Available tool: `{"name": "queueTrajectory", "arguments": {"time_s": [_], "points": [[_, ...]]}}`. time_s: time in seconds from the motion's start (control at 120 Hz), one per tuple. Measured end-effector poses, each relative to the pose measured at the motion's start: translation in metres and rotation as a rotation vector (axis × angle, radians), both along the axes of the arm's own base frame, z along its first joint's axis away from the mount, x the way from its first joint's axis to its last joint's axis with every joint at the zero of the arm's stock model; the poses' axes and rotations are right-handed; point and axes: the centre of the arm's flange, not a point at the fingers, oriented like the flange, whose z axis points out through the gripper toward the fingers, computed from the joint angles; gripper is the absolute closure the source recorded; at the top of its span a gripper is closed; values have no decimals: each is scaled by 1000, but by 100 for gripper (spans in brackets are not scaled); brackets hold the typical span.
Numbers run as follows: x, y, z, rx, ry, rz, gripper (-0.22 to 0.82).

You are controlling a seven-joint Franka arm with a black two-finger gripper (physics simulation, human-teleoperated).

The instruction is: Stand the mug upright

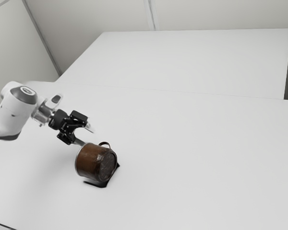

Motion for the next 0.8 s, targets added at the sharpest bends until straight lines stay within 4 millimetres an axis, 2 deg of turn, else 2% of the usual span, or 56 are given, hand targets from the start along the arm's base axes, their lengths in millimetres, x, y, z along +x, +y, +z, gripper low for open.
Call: {"name": "queueTrajectory", "arguments": {"time_s": [0.067,0.25,0.392,0.5,0.608,0.708,0.733,0.8], "points": [[-11,14,-3,-17,-32,8,0],[-49,33,-13,-61,-96,2,0],[-58,38,-16,-107,-163,17,0],[-56,22,-22,-161,-206,11,0],[-58,-7,-35,-216,-220,-26,0],[-53,-33,-37,-245,-248,-74,0],[-52,-38,-37,-251,-256,-86,2],[-49,-51,-36,-260,-274,-113,18]]}}
